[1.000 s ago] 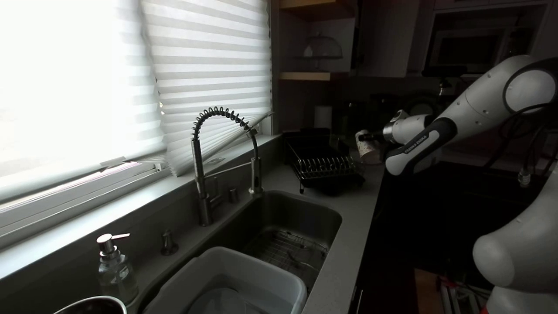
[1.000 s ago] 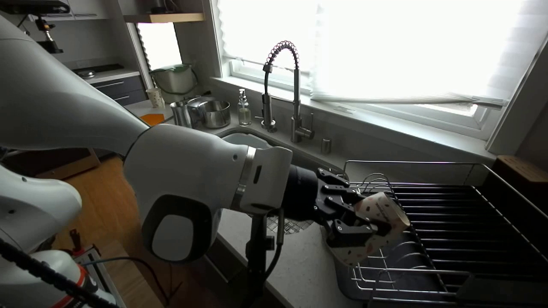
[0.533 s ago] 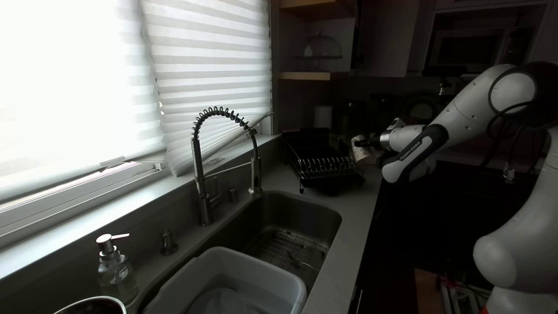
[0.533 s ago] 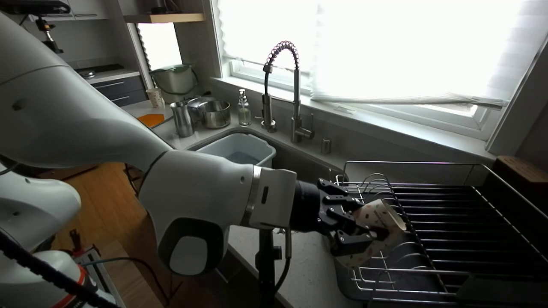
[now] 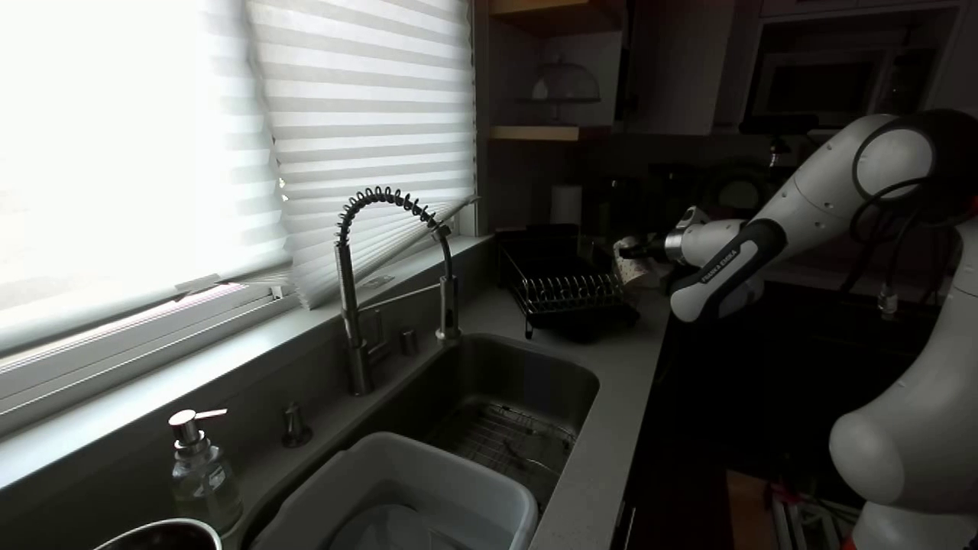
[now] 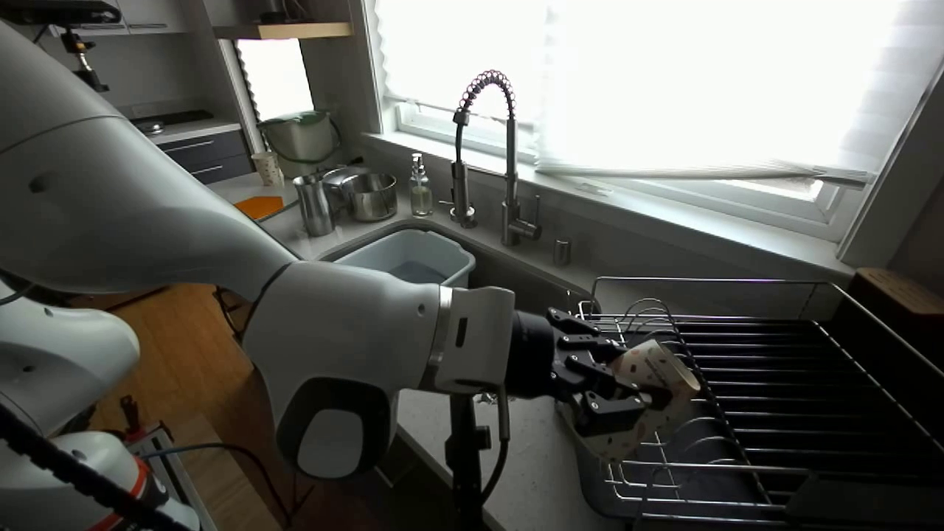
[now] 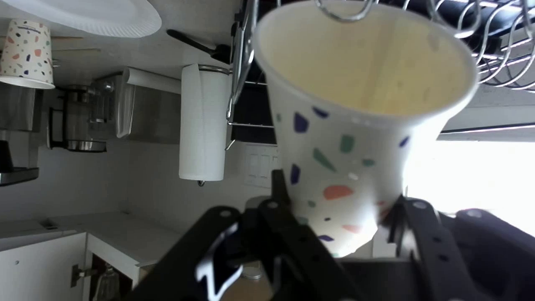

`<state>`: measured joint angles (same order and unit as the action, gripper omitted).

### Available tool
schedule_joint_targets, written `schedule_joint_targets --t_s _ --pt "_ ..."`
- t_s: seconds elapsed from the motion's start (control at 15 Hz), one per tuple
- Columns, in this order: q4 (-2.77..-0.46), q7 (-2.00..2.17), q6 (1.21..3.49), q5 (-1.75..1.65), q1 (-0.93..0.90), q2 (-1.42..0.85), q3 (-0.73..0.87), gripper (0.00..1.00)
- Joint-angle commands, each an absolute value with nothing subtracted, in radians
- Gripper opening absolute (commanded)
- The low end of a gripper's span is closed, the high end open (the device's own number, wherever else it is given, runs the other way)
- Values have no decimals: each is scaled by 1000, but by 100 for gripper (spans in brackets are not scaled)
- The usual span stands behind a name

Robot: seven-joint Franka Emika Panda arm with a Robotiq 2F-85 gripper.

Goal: Place the cup on the side of the plate rack

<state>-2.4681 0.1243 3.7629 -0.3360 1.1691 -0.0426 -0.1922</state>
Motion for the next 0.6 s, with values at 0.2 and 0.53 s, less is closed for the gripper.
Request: schedule_joint_targets --t_s 0.2,0.53 --pt "-2477 66 3779 -402 1184 -49 -174 26" --pt "-2493 38 3780 -401 1183 -47 -165 26"
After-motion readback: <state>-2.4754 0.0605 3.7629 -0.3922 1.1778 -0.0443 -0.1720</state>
